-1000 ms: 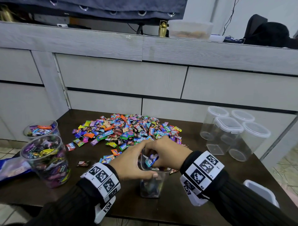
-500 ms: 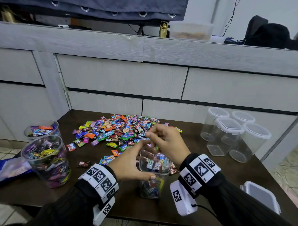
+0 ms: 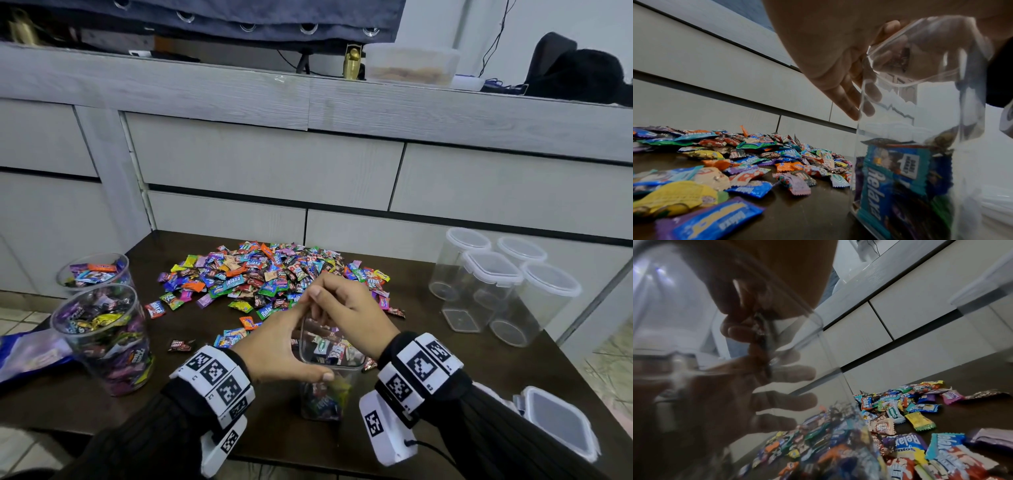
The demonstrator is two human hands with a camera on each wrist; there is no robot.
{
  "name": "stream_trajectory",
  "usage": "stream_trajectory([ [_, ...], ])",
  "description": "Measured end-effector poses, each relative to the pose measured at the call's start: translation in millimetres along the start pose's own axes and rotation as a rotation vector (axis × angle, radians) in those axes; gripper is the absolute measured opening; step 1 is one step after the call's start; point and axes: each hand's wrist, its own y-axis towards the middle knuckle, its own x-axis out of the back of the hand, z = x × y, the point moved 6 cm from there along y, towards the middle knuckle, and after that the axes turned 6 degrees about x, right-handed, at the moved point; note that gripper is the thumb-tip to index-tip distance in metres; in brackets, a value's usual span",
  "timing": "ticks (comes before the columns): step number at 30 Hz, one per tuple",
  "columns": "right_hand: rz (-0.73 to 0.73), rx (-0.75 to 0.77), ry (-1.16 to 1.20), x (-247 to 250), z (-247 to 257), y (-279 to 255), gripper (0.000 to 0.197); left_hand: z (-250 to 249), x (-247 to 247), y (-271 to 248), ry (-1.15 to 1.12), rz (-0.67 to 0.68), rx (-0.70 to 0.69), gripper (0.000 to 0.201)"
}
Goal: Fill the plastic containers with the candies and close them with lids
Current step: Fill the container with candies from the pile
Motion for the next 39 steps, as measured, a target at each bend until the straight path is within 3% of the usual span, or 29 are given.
stream_trajectory([
  [5, 0.030, -0.030, 0.200, 0.2, -3.2, -3.1, 0.024, 2.1, 0.3, 0.9, 0.022, 0.030, 0.028, 0.094],
  [10, 0.011, -0.014, 0.287, 0.4, -5.5, -4.3, 0.021, 6.1, -0.4, 0.1, -0.031, 0.040, 0.050, 0.093],
  [13, -0.132, -0.019, 0.339, 12.6, -7.2, -4.3, 0.014, 8.1, -3.7, 0.0, -0.164, 0.056, 0.060, 0.119],
  [15, -0.281, -0.016, 0.226, 33.1, -12.8, -9.0, 0.009, 15.0, -1.4, -0.2, -0.389, -0.003, 0.133, 0.123],
  [17, -0.375, -0.079, -0.065, 56.0, -25.0, -20.7, 0.007, 25.7, 11.8, -4.0, -0.472, -0.144, 0.195, 0.094],
  [18, -0.360, -0.160, -0.274, 65.0, -34.8, -28.5, 0.005, 34.0, 21.9, -6.9, -0.369, -0.235, 0.226, 0.083],
  [20, -0.195, -0.408, -0.608, 74.0, -65.1, -48.7, 0.024, 59.2, 41.9, -14.9, -0.004, -0.381, 0.357, 0.079],
  [22, 0.009, -0.658, -0.711, 70.7, -99.3, -72.5, 0.058, 90.2, 54.1, -23.8, 0.336, -0.414, 0.612, 0.089],
  [25, 0.124, -0.842, -0.728, 61.1, -130.8, -91.2, 0.099, 130.0, 50.0, -33.6, 0.572, -0.243, 0.976, 0.117],
  [28, 0.196, -0.926, -0.833, 48.3, -149.5, -92.2, 0.117, 154.7, 40.1, -42.3, 0.597, -0.168, 1.145, 0.132],
  [32, 0.278, -0.903, -0.850, 22.6, -168.6, -90.4, 0.101, 168.2, 26.3, -40.8, 0.675, -0.119, 1.133, 0.135],
  [37, 0.364, -0.761, -0.936, 4.0, -177.9, -74.1, 0.088, 160.9, -0.1, -15.0, 0.761, -0.017, 0.930, 0.129],
  [39, 0.393, -0.699, -0.967, -0.6, -180.5, -65.3, 0.081, 153.1, -12.4, -3.5, 0.773, 0.056, 0.844, 0.139],
])
